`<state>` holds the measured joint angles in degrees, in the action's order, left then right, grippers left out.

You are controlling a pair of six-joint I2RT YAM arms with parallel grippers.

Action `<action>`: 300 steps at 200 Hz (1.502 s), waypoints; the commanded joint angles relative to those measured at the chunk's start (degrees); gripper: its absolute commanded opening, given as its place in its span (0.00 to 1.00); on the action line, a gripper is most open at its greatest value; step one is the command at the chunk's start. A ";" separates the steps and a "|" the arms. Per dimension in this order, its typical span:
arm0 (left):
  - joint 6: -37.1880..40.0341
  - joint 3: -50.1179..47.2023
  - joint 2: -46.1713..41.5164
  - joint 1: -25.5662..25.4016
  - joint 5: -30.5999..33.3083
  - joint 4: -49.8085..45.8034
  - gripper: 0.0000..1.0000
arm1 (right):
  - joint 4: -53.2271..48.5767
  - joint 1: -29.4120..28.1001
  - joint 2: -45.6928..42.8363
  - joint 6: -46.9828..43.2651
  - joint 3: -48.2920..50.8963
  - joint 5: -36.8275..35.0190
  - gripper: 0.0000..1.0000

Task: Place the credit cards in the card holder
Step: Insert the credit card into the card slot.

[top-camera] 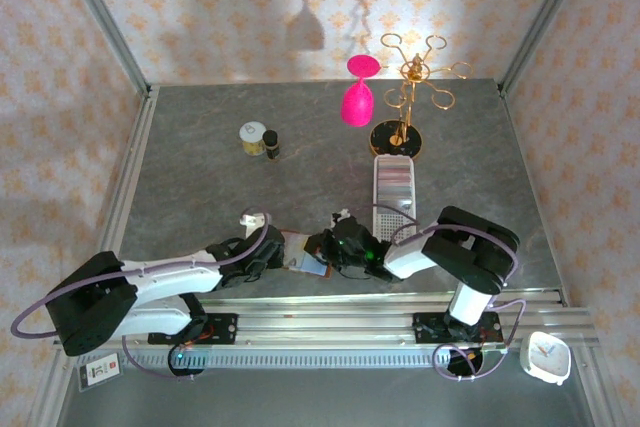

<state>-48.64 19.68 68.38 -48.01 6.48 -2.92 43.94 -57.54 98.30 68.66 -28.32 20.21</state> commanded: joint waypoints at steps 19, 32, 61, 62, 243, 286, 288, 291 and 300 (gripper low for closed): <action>-1.45 -2.41 0.37 -0.42 -4.88 1.34 0.26 | -5.49 -1.15 1.55 -2.63 -3.97 -1.34 0.00; -1.50 -2.74 0.11 -0.42 -6.21 2.43 0.26 | -6.35 -1.21 2.13 -2.98 -5.08 -1.14 0.00; -2.06 -3.91 -0.83 -0.55 -9.33 5.66 0.26 | -8.10 -1.20 3.06 -4.20 -7.21 -1.17 0.00; -2.11 -3.98 -0.85 -0.57 -9.45 5.83 0.26 | -8.22 -1.23 3.05 -4.22 -7.29 -1.20 0.00; -4.26 -6.15 1.83 -1.23 -16.94 15.30 0.26 | -39.73 -1.35 -9.68 -15.58 -10.01 -15.03 0.40; -5.58 -7.17 0.65 -1.30 -17.56 16.19 0.26 | -42.45 -1.33 -9.89 -16.10 -10.15 -17.05 0.39; -5.63 -7.26 0.58 -1.30 -17.60 16.21 0.26 | -42.63 -1.34 -9.89 -16.17 -10.22 -17.13 0.40; -5.70 -7.23 0.45 -1.30 -17.48 16.19 0.26 | -42.89 -1.35 -9.84 -16.12 -10.31 -17.22 0.39; -5.79 -7.41 0.18 -1.26 -17.47 16.03 0.26 | -43.55 -1.31 -9.79 -16.44 -10.66 -17.59 0.40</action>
<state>-51.83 13.96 67.46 -47.94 2.70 10.55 4.49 -58.59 89.80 53.60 -39.16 6.13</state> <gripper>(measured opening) 0.264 0.395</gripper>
